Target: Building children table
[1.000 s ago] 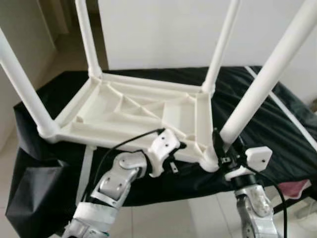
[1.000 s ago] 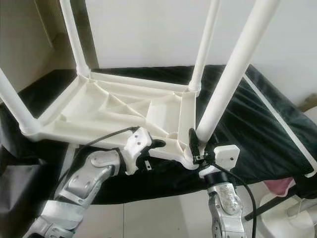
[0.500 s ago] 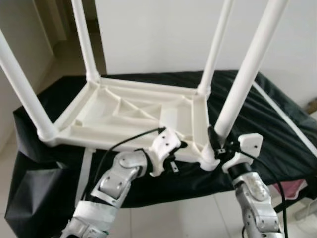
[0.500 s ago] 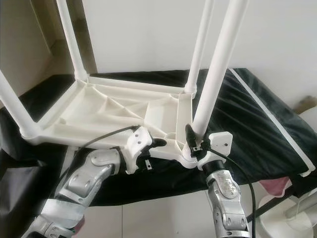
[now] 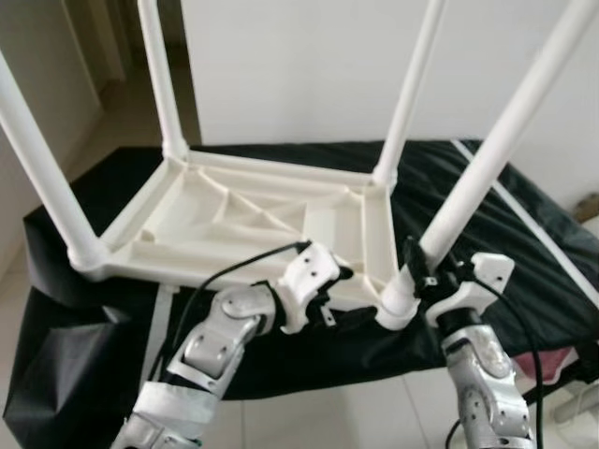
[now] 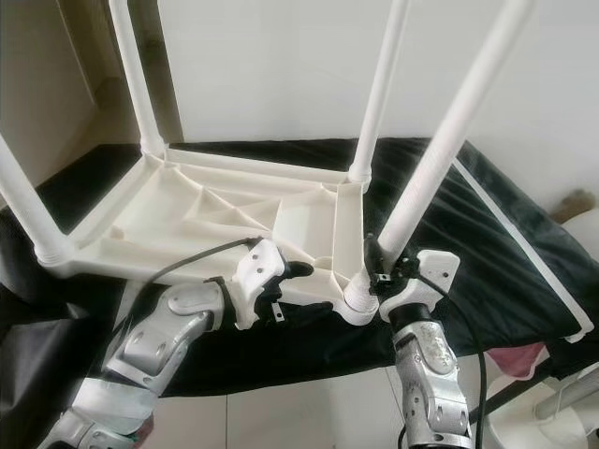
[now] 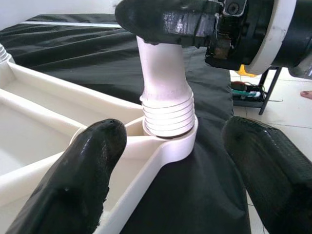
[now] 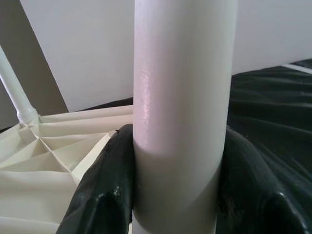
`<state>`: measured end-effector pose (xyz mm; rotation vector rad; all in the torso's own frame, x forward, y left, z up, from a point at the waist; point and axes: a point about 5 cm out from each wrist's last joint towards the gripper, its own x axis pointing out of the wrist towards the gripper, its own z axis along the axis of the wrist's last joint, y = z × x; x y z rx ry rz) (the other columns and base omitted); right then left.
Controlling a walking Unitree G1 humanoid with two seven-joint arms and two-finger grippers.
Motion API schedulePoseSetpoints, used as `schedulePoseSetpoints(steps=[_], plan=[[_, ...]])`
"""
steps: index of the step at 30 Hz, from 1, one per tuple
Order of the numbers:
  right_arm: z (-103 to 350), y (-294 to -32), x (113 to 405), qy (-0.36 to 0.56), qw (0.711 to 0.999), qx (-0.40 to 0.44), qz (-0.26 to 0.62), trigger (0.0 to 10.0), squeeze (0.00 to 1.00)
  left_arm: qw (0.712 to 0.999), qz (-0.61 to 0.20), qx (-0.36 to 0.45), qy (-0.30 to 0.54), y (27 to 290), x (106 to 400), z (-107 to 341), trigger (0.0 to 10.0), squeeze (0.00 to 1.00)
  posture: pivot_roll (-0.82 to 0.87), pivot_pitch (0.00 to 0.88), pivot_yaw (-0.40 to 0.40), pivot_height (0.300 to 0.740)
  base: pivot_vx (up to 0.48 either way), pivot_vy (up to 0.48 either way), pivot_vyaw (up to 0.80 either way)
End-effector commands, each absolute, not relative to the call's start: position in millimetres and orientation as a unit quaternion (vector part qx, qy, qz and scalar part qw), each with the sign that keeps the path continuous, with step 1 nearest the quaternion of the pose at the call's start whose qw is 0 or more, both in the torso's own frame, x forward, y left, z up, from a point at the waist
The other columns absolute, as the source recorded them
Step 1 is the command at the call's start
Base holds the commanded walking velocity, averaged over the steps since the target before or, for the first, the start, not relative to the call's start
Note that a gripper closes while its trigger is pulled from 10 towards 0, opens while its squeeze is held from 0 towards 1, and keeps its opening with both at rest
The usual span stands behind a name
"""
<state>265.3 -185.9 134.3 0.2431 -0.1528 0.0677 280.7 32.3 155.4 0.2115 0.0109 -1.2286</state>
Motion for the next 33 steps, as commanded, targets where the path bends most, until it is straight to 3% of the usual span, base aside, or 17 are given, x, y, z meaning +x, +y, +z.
schedulePoseSetpoints(steps=[1,8,11,16,27,31,33], plan=[[101.2,-193.9,259.0,0.012,0.992,0.125,0.001,10.0,0.0,0.811,-0.576,0.1,0.011,31.9,278.5,153.5,10.0,0.0,0.03,0.0,-0.019,0.74,0.0,0.0,0.0],[111.1,-189.7,255.2,-0.033,0.996,0.076,0.022,10.0,0.0,0.812,-0.574,0.1,0.012,32.3,278.7,153.8,10.0,0.0,0.02,0.0,-0.019,0.74,0.0,0.0,0.0],[117.0,-176.5,238.7,-0.087,0.991,-0.03,0.093,10.0,0.0,0.816,-0.569,0.099,0.011,33.9,279.4,154.6,10.0,0.0,0.03,0.0,-0.022,0.74,0.0,0.0,0.0],[114.2,-169.9,231.4,-0.093,0.985,-0.072,0.127,10.0,0.0,0.817,-0.568,0.1,0.01,35.1,280.4,156.1,10.0,0.0,0.02,0.0,-0.017,0.74,0.0,0.0,0.0],[103.8,-169.6,222.9,-0.101,0.984,-0.082,0.122,10.0,0.0,0.818,-0.566,0.104,0.008,36.7,283.0,158.6,10.0,0.0,0.03,0.0,-0.009,0.74,0.0,0.0,0.0],[101.5,-172.0,220.7,-0.099,0.989,-0.045,0.105,10.0,0.0,0.818,-0.566,0.105,0.008,37.2,283.0,158.9,10.0,0.0,0.03,0.0,-0.008,0.74,0.0,0.0,0.0],[102.7,-176.2,219.6,-0.099,0.993,0.012,0.07,10.0,0.0,0.818,-0.566,0.106,0.008,38.2,283.5,159.3,10.0,0.0,0.03,0.0,-0.002,0.74,0.0,0.0,0.0]])
